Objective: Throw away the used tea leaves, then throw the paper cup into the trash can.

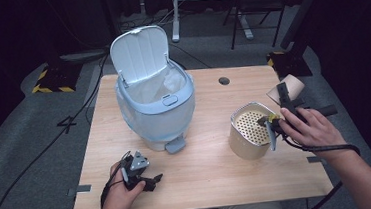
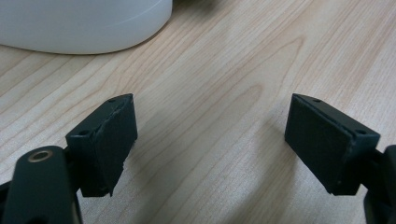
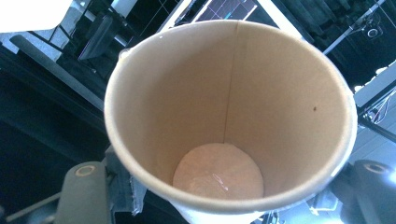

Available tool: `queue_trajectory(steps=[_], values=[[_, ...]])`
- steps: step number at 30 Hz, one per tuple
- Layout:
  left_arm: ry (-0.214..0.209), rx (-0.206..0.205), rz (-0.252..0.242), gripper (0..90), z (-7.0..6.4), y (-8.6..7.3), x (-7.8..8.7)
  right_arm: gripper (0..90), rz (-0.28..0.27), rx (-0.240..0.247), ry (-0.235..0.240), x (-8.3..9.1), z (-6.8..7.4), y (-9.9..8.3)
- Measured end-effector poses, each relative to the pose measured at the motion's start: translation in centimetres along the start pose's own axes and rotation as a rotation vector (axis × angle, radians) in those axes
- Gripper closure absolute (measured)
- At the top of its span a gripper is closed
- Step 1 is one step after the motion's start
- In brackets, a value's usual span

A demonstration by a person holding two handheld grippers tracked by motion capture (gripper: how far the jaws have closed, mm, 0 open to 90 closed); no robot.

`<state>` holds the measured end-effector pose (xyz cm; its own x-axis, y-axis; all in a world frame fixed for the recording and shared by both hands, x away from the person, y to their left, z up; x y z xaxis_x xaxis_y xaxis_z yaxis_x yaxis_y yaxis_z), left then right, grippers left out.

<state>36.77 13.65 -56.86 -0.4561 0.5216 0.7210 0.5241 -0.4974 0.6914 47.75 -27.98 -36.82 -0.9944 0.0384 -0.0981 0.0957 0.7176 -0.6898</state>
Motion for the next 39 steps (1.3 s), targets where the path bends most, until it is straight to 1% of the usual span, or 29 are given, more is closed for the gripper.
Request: queue_trajectory(steps=[4,6,8,9,10,11,12,13,14,15,16,17,18,19,23,24,25,26,29,30,31,32,33,34,35,36,37,38,39], values=[[0.000,0.000,0.000,17.6,0.0,0.0,0.0,31.2,-0.003,-0.042,0.006,0.0,0.0,-0.1],[0.000,0.001,-0.001,17.6,0.0,0.0,0.0,31.2,-0.006,-0.048,0.005,0.0,-0.1,-0.1],[0.000,0.000,0.000,17.6,0.0,0.0,0.0,30.9,-0.032,-0.134,0.034,-0.1,-0.1,-0.2],[0.000,0.001,0.000,17.5,0.0,0.0,0.0,30.7,-0.044,-0.193,0.056,-0.1,-0.1,-0.3],[0.000,0.001,0.000,17.5,0.0,0.0,0.0,30.7,-0.044,-0.193,0.056,-0.1,-0.1,-0.3],[-0.001,0.001,0.000,17.5,0.0,0.0,0.0,30.4,-0.069,-0.310,0.100,-0.3,-0.1,-0.5],[-0.001,0.001,0.000,17.4,0.0,0.0,0.0,30.4,-0.069,-0.310,0.100,-0.3,-0.1,-0.5],[-0.001,0.001,0.000,17.3,0.0,0.0,0.0,30.2,-0.086,-0.403,0.130,-0.4,-0.1,-0.8],[-0.001,0.001,0.000,17.3,0.0,0.0,0.0,30.2,-0.086,-0.403,0.130,-0.4,-0.1,-0.8],[-0.001,0.001,0.000,17.4,0.0,0.0,0.0,30.0,-0.111,-0.495,0.160,-0.5,-0.2,-1.1],[-0.001,0.001,0.000,17.4,0.0,0.0,0.0,30.0,-0.111,-0.495,0.160,-0.5,-0.2,-1.1],[-0.002,0.001,0.000,17.4,0.0,0.0,0.0,29.9,-0.133,-0.576,0.197,-0.7,-0.3,-1.3],[-0.002,0.001,0.000,17.4,0.0,0.0,0.0,29.9,-0.133,-0.576,0.197,-0.7,-0.3,-1.3],[-0.001,0.001,0.000,17.3,0.0,0.0,0.0,29.8,-0.155,-0.655,0.235,-0.8,-0.2,-1.4],[-0.002,0.001,0.000,17.2,0.0,0.0,0.0,29.4,-0.249,-0.928,0.376,-0.7,0.2,-0.8],[-0.002,0.001,0.000,17.2,0.0,0.0,0.0,29.4,-0.249,-0.928,0.376,-0.7,0.2,-0.8],[-0.005,-0.004,0.001,16.7,0.0,0.0,0.0,29.3,-0.288,-1.080,0.457,-0.5,0.3,-0.4],[-0.005,-0.004,0.001,16.6,0.0,0.0,0.0,29.3,-0.302,-1.162,0.486,-0.3,0.3,-0.2],[-0.012,-0.008,0.006,15.9,0.0,0.1,-0.1,28.9,-0.337,-1.366,0.569,-0.1,0.0,-0.2],[-0.012,-0.008,0.006,15.6,0.0,0.1,-0.1,28.9,-0.337,-1.366,0.569,-0.1,0.0,-0.2],[-0.015,-0.010,0.006,15.4,0.0,0.1,-0.2,28.8,-0.364,-1.491,0.627,0.1,-0.2,-0.3],[-0.015,-0.010,0.006,15.2,0.0,0.1,-0.2,28.8,-0.364,-1.491,0.627,0.1,-0.2,-0.3],[-0.015,-0.017,0.007,15.1,0.1,0.2,-0.2,28.9,-0.387,-1.610,0.684,0.3,-0.4,-0.3],[-0.015,-0.017,0.007,15.1,0.1,0.2,-0.2,28.9,-0.387,-1.610,0.684,0.3,-0.4,-0.3],[-0.015,-0.018,0.006,15.1,0.1,0.2,-0.2,28.9,-0.415,-1.708,0.741,0.4,-0.6,-0.4],[-0.015,-0.018,0.006,15.1,0.1,0.2,-0.2,28.9,-0.415,-1.708,0.741,0.4,-0.6,-0.4],[-0.019,-0.015,0.006,15.1,0.0,0.2,-0.3,28.9,-0.447,-1.786,0.793,0.5,-0.8,-0.3],[-0.019,-0.015,0.006,15.1,0.0,0.2,-0.3,28.9,-0.447,-1.786,0.793,0.5,-0.8,-0.3],[-0.018,-0.015,0.006,15.1,0.0,0.2,-0.3,28.9,-0.467,-1.819,0.817,0.6,-1.0,-0.3]])
Point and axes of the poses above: each handheld gripper's, and its own axes: x roughly backward along the jaws, y roughly out of its top, z roughly to its left, the point moved 9 cm from there along -x, roughly forward along the jaws, and after that the axes turned 2 degrees about x, right-handed, at the moved point
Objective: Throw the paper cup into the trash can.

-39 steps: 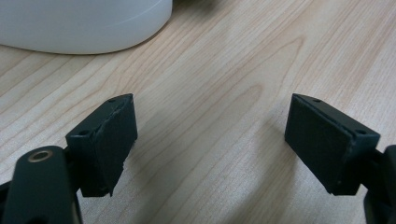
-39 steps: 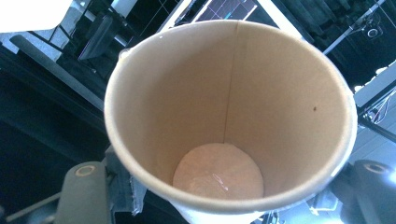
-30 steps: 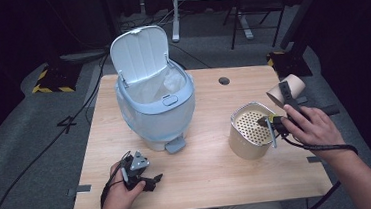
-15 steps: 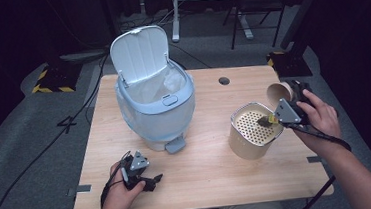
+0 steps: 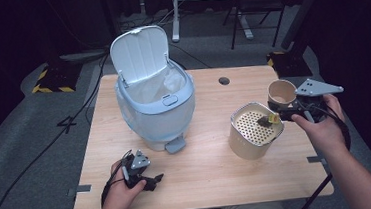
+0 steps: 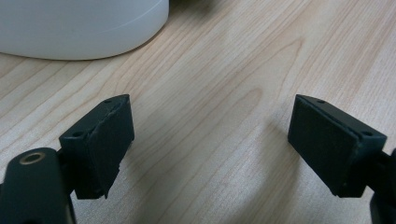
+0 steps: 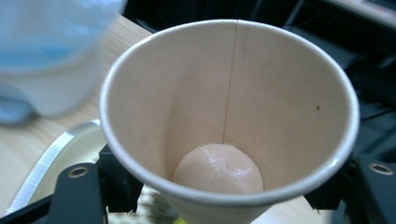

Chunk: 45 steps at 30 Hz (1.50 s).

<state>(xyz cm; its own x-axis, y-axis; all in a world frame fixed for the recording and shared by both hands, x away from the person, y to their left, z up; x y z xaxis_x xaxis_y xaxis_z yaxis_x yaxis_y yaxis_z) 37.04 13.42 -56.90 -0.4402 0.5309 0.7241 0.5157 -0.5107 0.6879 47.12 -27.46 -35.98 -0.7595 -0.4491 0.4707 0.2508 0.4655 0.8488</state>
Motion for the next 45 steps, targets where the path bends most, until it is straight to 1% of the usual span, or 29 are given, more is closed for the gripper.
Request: queue_trajectory(steps=[1,3,5,7,8,9,10,11,15,18,21,22,23,25,26,27,28,29,30,31,32,36,37,38,39,40,41,44,45], values=[[0.000,0.001,0.000,15.1,0.0,0.0,0.0,28.8,-0.008,-0.035,0.028,0.0,0.2,0.2],[0.000,0.001,0.000,15.1,0.0,0.0,0.0,28.7,-0.013,-0.060,0.058,0.1,0.5,0.5],[0.001,0.002,-0.002,15.1,0.0,0.0,0.0,28.8,-0.005,-0.045,0.057,0.1,0.8,0.8],[0.002,0.002,-0.002,15.2,0.0,0.0,0.0,28.8,-0.006,-0.048,0.066,0.0,1.1,1.2],[0.003,0.002,-0.002,15.2,0.0,0.0,0.0,28.7,-0.010,-0.069,0.091,0.0,1.5,1.7],[0.003,0.002,-0.002,15.2,0.0,0.0,0.0,28.7,-0.010,-0.069,0.091,0.0,1.5,1.7],[0.004,0.001,-0.001,15.2,0.0,0.0,0.0,28.8,-0.018,-0.069,0.110,0.0,1.9,2.3],[0.004,0.001,-0.001,15.2,0.0,0.0,0.0,28.8,-0.018,-0.069,0.110,0.0,1.9,2.3],[0.004,-0.001,-0.001,15.2,0.0,0.0,0.0,28.7,-0.031,-0.049,0.131,-0.1,2.6,3.6],[0.009,0.001,-0.001,15.3,0.1,0.0,0.0,28.7,-0.028,-0.039,0.160,-0.6,3.5,4.9],[0.010,0.005,-0.002,15.5,0.0,-0.1,0.0,28.7,-0.023,-0.032,0.164,-1.0,3.9,5.5],[0.010,0.006,-0.002,15.5,0.0,-0.1,0.1,28.7,-0.024,-0.021,0.175,-1.5,4.4,6.3],[0.010,0.006,-0.002,15.6,0.0,-0.1,0.1,28.7,-0.024,-0.021,0.175,-1.5,4.4,6.3],[0.014,0.006,0.000,15.7,0.0,-0.2,0.1,28.7,-0.029,-0.006,0.187,-1.9,5.1,7.3],[0.013,0.002,-0.001,15.9,0.0,-0.2,0.2,28.7,-0.035,0.014,0.201,-2.4,5.9,8.2],[0.012,0.004,0.000,15.9,0.0,-0.2,0.2,28.7,-0.035,0.014,0.201,-2.4,5.9,8.2],[0.013,0.004,0.001,16.0,0.0,-0.2,0.2,28.7,-0.034,0.033,0.211,-2.9,6.6,9.1],[0.013,0.004,0.001,16.0,0.0,-0.2,0.2,28.7,-0.034,0.033,0.211,-2.9,6.6,9.1],[0.013,0.004,0.001,16.0,0.0,-0.2,0.2,28.7,-0.030,0.046,0.219,-3.3,7.2,9.9],[0.013,0.004,0.001,16.0,0.0,-0.2,0.2,28.7,-0.030,0.046,0.219,-3.3,7.2,9.9],[0.012,0.003,0.001,16.0,0.0,-0.2,0.2,28.7,-0.036,0.050,0.230,-3.8,7.8,10.7],[0.007,-0.004,0.000,15.8,0.1,-0.2,0.2,28.6,-0.042,0.053,0.250,-4.6,9.0,12.2],[0.007,-0.004,0.000,15.7,0.1,-0.2,0.2,28.6,-0.042,0.053,0.250,-4.6,9.0,12.2],[0.007,-0.004,0.003,15.6,0.1,-0.2,0.2,28.6,-0.047,0.052,0.263,-5.0,9.6,13.0],[0.007,-0.004,0.003,15.5,0.1,-0.2,0.2,28.6,-0.047,0.052,0.263,-5.0,9.6,13.0],[0.000,-0.006,0.004,15.3,0.1,-0.2,0.2,28.6,-0.055,0.052,0.274,-5.5,10.1,13.8],[0.000,-0.006,0.004,15.2,0.1,-0.2,0.2,28.6,-0.055,0.052,0.274,-5.5,10.1,13.8],[-0.005,-0.014,0.005,15.1,0.2,-0.1,0.1,28.5,-0.069,0.055,0.294,-6.6,11.3,15.3],[-0.004,-0.013,0.005,15.1,0.2,-0.1,0.1,28.5,-0.069,0.055,0.294,-6.6,11.3,15.3]])
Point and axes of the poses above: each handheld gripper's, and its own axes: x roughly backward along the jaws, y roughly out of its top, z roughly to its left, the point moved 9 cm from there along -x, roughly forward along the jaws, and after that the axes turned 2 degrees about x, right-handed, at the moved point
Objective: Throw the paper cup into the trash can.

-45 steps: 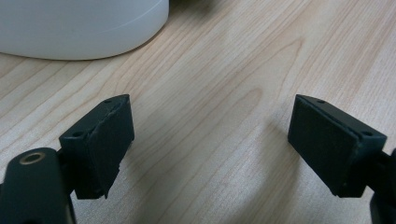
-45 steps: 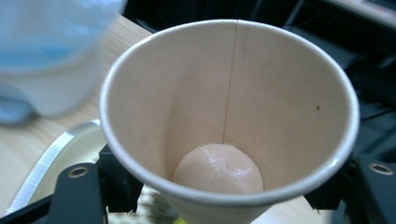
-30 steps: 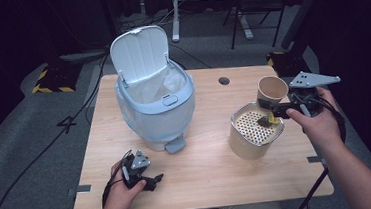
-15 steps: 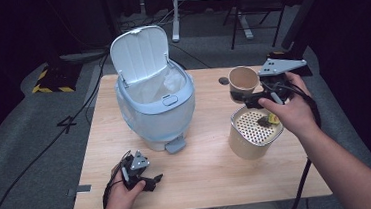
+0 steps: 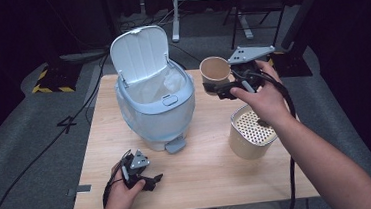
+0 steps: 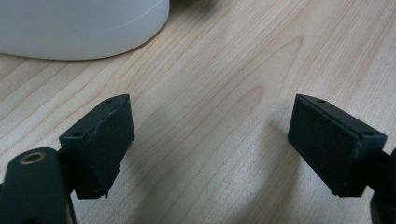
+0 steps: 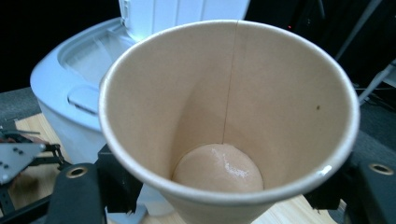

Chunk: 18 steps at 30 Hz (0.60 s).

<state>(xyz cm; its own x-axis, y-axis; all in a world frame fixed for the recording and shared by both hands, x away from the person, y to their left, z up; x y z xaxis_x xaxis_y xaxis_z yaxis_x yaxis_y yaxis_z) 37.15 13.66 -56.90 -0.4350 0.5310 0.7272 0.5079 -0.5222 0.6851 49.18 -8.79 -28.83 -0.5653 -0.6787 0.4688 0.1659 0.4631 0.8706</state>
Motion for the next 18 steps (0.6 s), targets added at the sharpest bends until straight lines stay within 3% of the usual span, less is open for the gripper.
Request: queue_trajectory(steps=[8,13,18], values=[[-0.007,-0.011,-0.001,15.1,0.1,0.1,-0.1,28.2,-0.023,0.021,0.038,-2.6,1.2,3.2],[-0.005,-0.016,-0.001,15.1,0.2,0.2,-0.1,28.1,-0.038,0.011,0.051,-4.3,1.9,4.9],[-0.006,-0.015,-0.001,15.1,0.2,0.2,-0.1,28.1,-0.045,-0.031,0.070,-6.2,2.6,5.8]])
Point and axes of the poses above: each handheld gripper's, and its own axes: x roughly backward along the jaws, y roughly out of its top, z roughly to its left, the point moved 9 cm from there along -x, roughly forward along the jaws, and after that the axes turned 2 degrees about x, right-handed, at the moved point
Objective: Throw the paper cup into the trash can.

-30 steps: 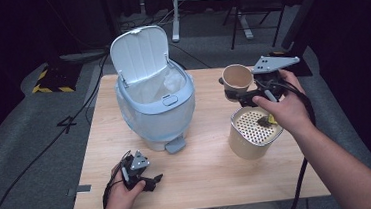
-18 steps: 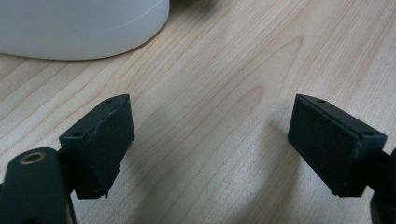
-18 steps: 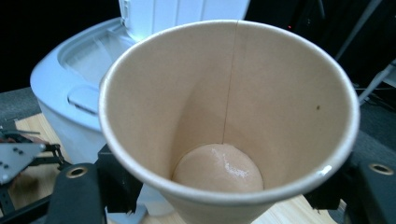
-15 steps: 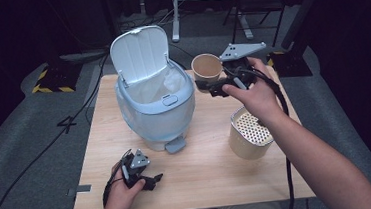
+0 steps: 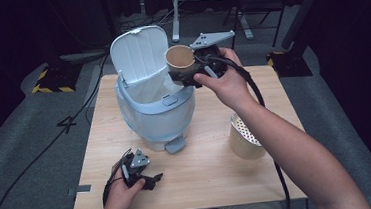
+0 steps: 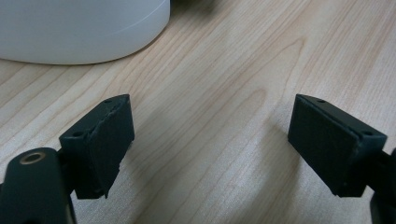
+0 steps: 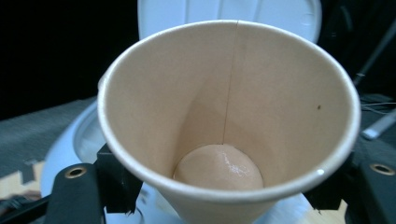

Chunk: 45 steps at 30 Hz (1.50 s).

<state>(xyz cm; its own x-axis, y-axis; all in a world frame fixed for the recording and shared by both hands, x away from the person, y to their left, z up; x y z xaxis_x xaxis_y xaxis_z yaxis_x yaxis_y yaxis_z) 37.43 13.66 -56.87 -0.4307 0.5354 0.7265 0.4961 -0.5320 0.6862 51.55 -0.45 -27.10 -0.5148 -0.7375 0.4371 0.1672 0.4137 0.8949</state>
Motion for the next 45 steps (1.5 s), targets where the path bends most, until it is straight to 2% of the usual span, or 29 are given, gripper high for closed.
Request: queue_trajectory(steps=[1,4,8,13,17,20,21,22,23,24,25,26,27,28,30,31,32,33,34,35,36,37,40,41,43,44,45], values=[[-0.001,-0.001,0.003,15.1,0.0,0.0,0.0,28.0,-0.013,-0.005,0.020,-0.7,0.3,0.3],[-0.001,-0.001,0.003,15.1,0.0,0.0,0.0,27.9,-0.016,0.001,0.027,-1.4,0.5,0.5],[-0.001,0.000,0.003,15.1,0.0,0.0,0.0,27.8,-0.004,-0.017,0.044,-2.6,0.9,0.5],[-0.001,0.000,0.002,15.1,0.0,0.0,0.0,27.7,0.035,-0.020,0.055,-4.4,1.2,-0.1],[-0.001,0.001,0.002,15.1,0.0,0.0,0.0,27.5,0.061,-0.034,0.072,-5.4,1.5,-0.6],[0.000,0.001,0.003,15.1,0.0,0.0,0.0,26.7,0.077,-0.024,0.083,-5.8,1.7,-0.8],[0.000,0.000,0.003,15.1,0.0,0.0,0.0,22.7,0.086,-0.012,0.092,-6.0,1.8,-1.0],[-0.001,-0.001,0.003,15.1,0.0,0.0,0.0,5.8,0.086,-0.013,0.090,-6.5,1.9,-1.1],[-0.001,-0.001,0.003,15.2,0.0,0.0,0.0,8.0,0.083,-0.035,0.075,-6.6,1.9,-1.0],[-0.001,-0.001,0.003,15.1,0.0,0.0,0.0,8.0,0.083,-0.035,0.075,-6.6,1.9,-1.0],[-0.001,-0.001,0.003,15.1,0.0,0.0,0.0,16.8,0.074,-0.037,0.066,-6.6,1.9,-0.9],[-0.001,-0.001,0.003,15.1,0.0,0.0,0.0,23.4,0.066,-0.016,0.064,-6.5,1.9,-0.7],[-0.001,-0.001,0.003,15.1,0.0,0.0,0.0,10.1,0.056,-0.017,0.069,-6.2,1.8,-0.5],[-0.001,-0.001,0.003,15.1,0.0,0.0,0.0,10.1,0.056,-0.017,0.069,-6.2,1.8,-0.5],[-0.001,-0.001,0.003,15.1,0.0,0.0,0.0,12.4,0.042,-0.018,0.071,-5.8,1.8,-0.3],[-0.002,-0.001,0.003,15.2,0.0,0.0,0.0,19.5,0.037,-0.011,0.074,-5.5,1.8,-0.1],[-0.002,-0.002,0.003,15.1,0.0,0.0,0.0,18.8,0.033,-0.010,0.073,-5.3,1.7,-0.1],[-0.001,0.000,0.002,15.1,0.0,0.0,0.0,11.6,0.023,-0.007,0.073,-4.7,1.6,0.1],[-0.001,0.000,0.002,15.1,0.0,0.0,0.0,11.6,0.023,-0.007,0.073,-4.7,1.6,0.1],[-0.002,-0.001,0.002,15.1,0.0,0.0,0.0,18.7,0.015,-0.006,0.077,-4.0,1.6,0.3],[-0.002,-0.001,0.002,15.1,0.0,0.0,0.0,18.7,0.015,-0.006,0.077,-4.0,1.6,0.3],[-0.003,-0.002,0.002,15.1,0.0,0.0,0.0,13.2,0.003,-0.006,0.073,-3.2,1.4,0.5],[-0.004,-0.002,-0.001,15.2,0.0,0.0,0.0,16.9,0.000,0.005,0.068,-2.3,1.3,0.4],[-0.005,-0.004,0.000,15.2,0.0,0.0,0.0,15.9,-0.002,0.016,0.069,-1.2,1.2,0.3],[-0.003,-0.006,-0.001,15.2,0.1,0.0,0.0,15.6,-0.013,0.002,0.071,-0.1,1.1,0.3],[-0.003,-0.006,-0.001,15.2,0.1,0.0,0.0,15.6,-0.013,0.002,0.071,-0.1,1.1,0.3],[-0.011,-0.001,0.001,15.2,0.0,0.0,0.0,15.5,-0.020,0.001,0.069,1.0,1.0,0.1]])
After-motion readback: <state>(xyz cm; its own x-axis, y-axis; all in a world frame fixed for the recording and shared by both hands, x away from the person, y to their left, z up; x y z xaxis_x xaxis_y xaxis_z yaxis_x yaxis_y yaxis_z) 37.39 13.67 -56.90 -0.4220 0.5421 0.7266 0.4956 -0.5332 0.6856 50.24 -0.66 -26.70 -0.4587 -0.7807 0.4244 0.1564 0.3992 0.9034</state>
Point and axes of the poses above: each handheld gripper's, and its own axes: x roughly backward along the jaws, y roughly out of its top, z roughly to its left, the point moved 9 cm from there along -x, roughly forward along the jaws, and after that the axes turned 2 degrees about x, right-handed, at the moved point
